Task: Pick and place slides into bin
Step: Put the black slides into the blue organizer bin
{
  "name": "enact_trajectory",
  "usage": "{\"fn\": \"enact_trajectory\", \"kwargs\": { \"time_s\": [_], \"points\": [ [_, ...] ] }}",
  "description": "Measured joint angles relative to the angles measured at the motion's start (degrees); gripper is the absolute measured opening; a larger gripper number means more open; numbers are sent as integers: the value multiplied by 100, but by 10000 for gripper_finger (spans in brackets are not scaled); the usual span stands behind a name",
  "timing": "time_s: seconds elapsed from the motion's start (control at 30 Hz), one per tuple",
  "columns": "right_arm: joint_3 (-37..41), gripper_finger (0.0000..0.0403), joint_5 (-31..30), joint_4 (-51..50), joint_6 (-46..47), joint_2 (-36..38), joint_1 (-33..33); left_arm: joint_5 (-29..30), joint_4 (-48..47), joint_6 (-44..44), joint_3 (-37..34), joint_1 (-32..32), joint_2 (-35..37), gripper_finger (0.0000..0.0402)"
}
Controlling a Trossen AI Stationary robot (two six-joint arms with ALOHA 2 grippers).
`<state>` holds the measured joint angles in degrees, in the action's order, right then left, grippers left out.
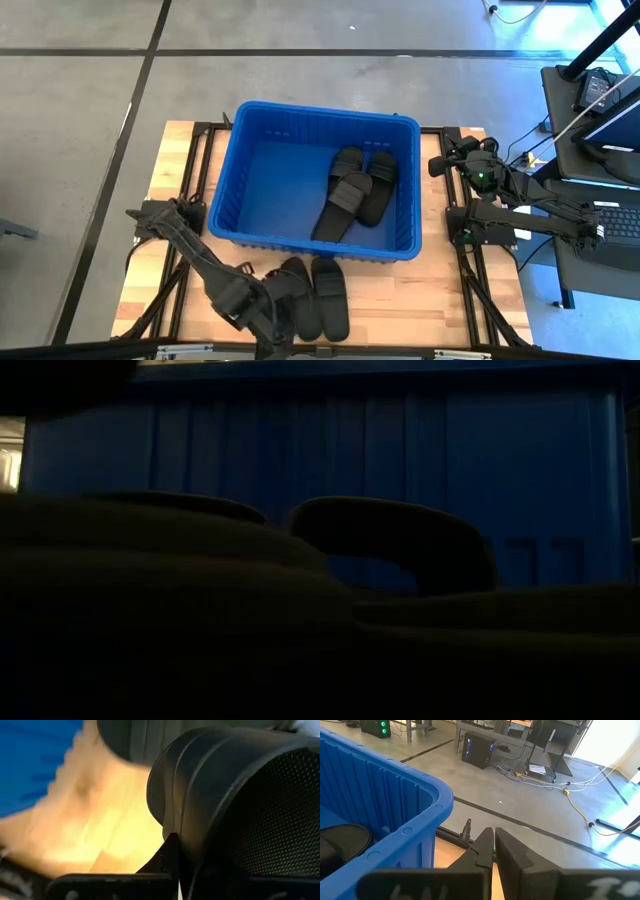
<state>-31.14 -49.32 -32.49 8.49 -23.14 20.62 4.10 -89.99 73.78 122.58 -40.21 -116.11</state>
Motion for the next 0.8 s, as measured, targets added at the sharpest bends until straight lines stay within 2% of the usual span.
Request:
{"fn": "enact_trajectory", "kwargs": {
  "time_s": [0.1, 0.23, 0.37, 0.47, 0.6, 0.7, 0.8],
  "points": [
    [0, 21, 1, 0, 1, 0, 0, 617, -11, -112, 475, 147, 92, 6],
    [0, 21, 1, 2, 24, 0, 0, 1516, -1, -711, 1238, 403, 197, 6],
    [0, 21, 2, 4, 32, 0, 0, 2228, 554, -1724, 1043, 828, 688, 6],
    [0, 21, 4, 15, 204, 0, 0, 2506, 556, -2638, 1045, 1357, 856, 6],
    [0, 21, 4, 27, 463, 0, 0, 2528, 840, -4118, 1038, 2116, 858, 6],
    [0, 21, 4, 46, 478, 0, 0, 2636, 1143, -5169, 1049, 2736, 687, 6],
    [0, 21, 2, 48, 476, 0, 0, 3054, 1375, -5915, 1031, 3288, 364, 6]
  ]
}}
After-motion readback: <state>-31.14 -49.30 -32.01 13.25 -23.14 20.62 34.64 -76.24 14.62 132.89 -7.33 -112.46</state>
